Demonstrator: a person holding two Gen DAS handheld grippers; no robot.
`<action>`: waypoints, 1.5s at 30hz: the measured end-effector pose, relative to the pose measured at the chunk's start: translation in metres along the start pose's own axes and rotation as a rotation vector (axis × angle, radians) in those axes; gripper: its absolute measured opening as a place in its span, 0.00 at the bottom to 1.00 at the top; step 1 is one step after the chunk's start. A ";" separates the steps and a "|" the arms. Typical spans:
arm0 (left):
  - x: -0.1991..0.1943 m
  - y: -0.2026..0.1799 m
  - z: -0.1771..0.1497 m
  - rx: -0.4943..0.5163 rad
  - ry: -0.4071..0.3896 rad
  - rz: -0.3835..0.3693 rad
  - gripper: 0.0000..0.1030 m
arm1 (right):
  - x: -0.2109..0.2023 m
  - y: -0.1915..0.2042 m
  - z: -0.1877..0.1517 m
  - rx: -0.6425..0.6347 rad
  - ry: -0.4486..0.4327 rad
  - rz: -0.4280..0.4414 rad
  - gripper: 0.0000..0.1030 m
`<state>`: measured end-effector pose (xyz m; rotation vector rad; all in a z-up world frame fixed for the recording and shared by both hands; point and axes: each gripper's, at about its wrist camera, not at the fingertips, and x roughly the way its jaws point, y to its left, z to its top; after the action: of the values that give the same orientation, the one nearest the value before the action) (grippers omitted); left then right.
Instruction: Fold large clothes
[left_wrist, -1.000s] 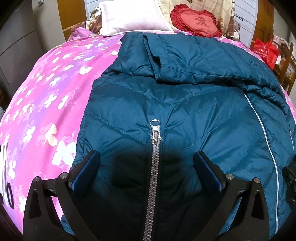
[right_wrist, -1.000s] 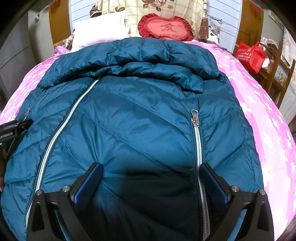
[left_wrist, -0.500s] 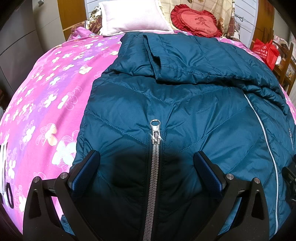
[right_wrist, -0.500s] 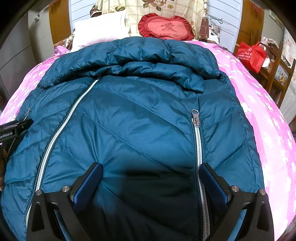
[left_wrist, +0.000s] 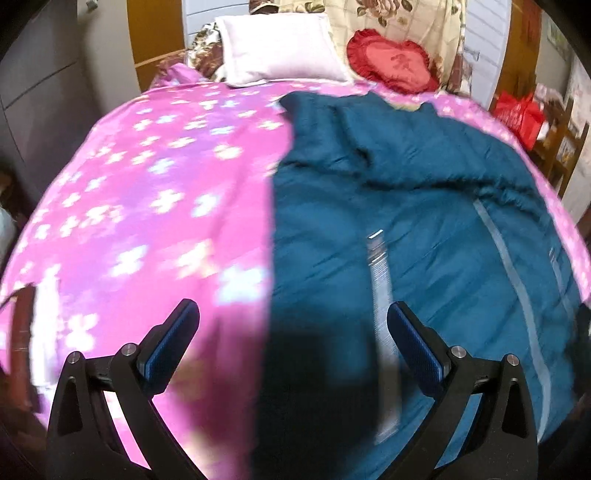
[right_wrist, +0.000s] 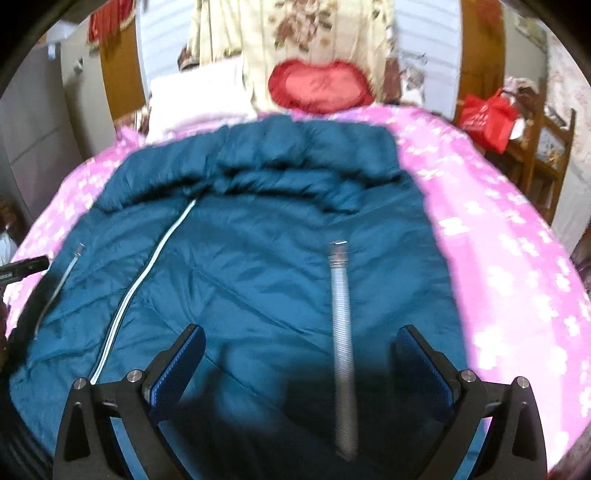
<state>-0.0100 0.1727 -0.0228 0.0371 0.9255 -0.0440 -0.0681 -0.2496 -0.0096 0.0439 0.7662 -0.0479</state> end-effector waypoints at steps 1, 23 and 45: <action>-0.002 0.006 -0.007 0.025 0.007 0.013 0.99 | -0.009 -0.010 -0.007 0.013 -0.009 -0.009 0.99; -0.021 0.009 -0.102 -0.020 0.071 -0.092 0.99 | -0.044 -0.079 -0.099 0.056 0.087 0.225 1.00; -0.034 0.001 -0.106 -0.019 0.032 -0.277 0.82 | -0.033 -0.060 -0.090 0.067 0.073 0.298 1.00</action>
<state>-0.1145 0.1802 -0.0594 -0.1087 0.9579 -0.2923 -0.1580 -0.3032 -0.0525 0.2236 0.8243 0.2127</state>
